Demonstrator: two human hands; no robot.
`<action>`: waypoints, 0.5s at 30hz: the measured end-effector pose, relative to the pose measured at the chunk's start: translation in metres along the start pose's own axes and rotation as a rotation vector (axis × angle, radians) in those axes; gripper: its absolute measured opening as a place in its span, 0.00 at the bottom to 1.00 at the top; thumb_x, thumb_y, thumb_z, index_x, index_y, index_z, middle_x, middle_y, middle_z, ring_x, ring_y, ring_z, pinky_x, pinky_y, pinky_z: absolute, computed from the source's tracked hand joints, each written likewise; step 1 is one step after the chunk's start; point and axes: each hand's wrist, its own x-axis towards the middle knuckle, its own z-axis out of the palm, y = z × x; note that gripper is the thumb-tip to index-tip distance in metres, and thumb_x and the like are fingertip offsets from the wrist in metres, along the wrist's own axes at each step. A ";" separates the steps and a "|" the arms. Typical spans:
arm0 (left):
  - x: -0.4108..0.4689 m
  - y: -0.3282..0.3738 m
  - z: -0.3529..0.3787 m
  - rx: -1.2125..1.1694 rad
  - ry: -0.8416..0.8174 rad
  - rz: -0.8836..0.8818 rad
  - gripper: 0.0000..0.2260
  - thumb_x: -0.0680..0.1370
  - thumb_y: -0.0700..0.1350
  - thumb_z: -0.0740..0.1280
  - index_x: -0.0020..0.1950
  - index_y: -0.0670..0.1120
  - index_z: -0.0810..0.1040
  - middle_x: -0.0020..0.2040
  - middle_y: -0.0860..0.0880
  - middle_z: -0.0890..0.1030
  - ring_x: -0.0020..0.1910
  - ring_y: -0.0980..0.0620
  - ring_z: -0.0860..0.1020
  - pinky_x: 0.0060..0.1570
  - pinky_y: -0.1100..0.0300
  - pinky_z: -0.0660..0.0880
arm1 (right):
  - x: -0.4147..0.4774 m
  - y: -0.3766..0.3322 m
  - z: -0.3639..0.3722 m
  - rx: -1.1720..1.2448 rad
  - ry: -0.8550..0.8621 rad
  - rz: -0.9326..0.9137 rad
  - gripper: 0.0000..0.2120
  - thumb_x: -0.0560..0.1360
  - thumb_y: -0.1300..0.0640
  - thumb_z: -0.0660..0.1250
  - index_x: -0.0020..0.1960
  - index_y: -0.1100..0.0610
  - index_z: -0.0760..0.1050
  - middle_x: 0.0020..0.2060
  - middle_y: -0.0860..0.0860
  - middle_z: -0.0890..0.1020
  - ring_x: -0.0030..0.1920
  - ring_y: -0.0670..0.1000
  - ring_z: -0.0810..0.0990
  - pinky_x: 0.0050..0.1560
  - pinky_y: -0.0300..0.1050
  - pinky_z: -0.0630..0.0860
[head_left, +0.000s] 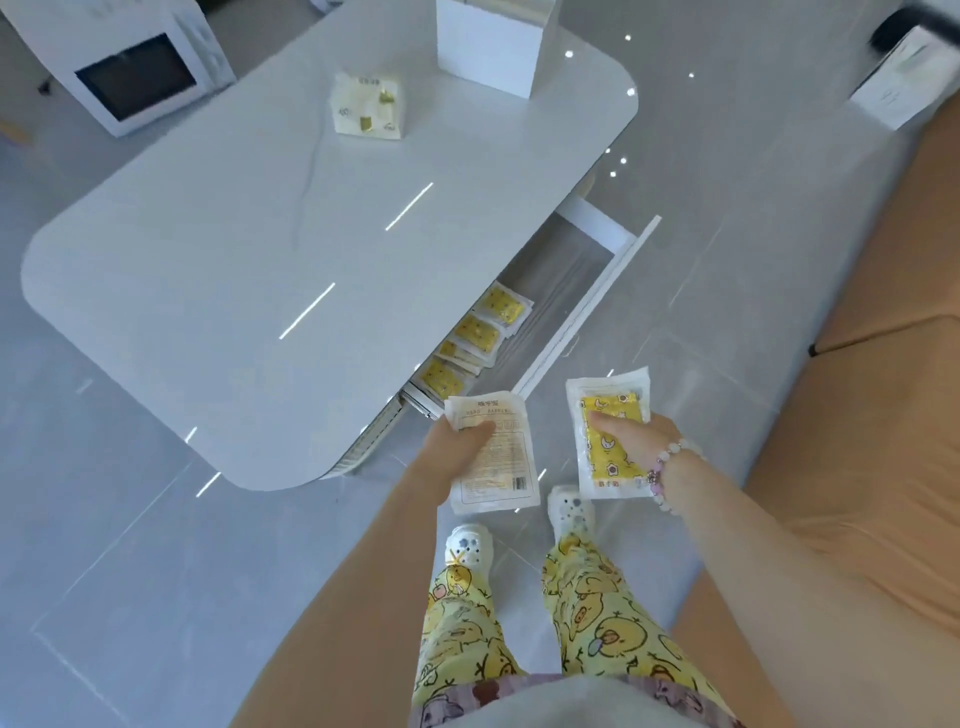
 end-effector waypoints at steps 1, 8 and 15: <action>0.007 0.000 -0.002 -0.029 0.026 -0.015 0.06 0.78 0.42 0.65 0.55 0.45 0.77 0.53 0.45 0.81 0.53 0.45 0.80 0.56 0.50 0.76 | 0.007 -0.006 0.004 -0.017 -0.015 0.004 0.13 0.73 0.45 0.69 0.49 0.54 0.76 0.42 0.53 0.81 0.41 0.53 0.80 0.39 0.41 0.75; 0.064 -0.004 -0.006 -0.313 0.293 -0.194 0.08 0.78 0.42 0.65 0.57 0.43 0.74 0.50 0.45 0.79 0.50 0.45 0.78 0.51 0.53 0.75 | 0.074 -0.055 0.028 -0.105 -0.151 0.021 0.08 0.73 0.48 0.70 0.45 0.52 0.76 0.40 0.49 0.80 0.38 0.47 0.77 0.33 0.40 0.70; 0.129 0.010 0.014 -0.476 0.528 -0.379 0.08 0.77 0.45 0.67 0.53 0.43 0.74 0.49 0.45 0.79 0.50 0.45 0.78 0.53 0.53 0.76 | 0.190 -0.117 0.017 -0.295 -0.221 0.027 0.07 0.74 0.53 0.70 0.45 0.56 0.75 0.40 0.52 0.79 0.36 0.48 0.75 0.32 0.40 0.69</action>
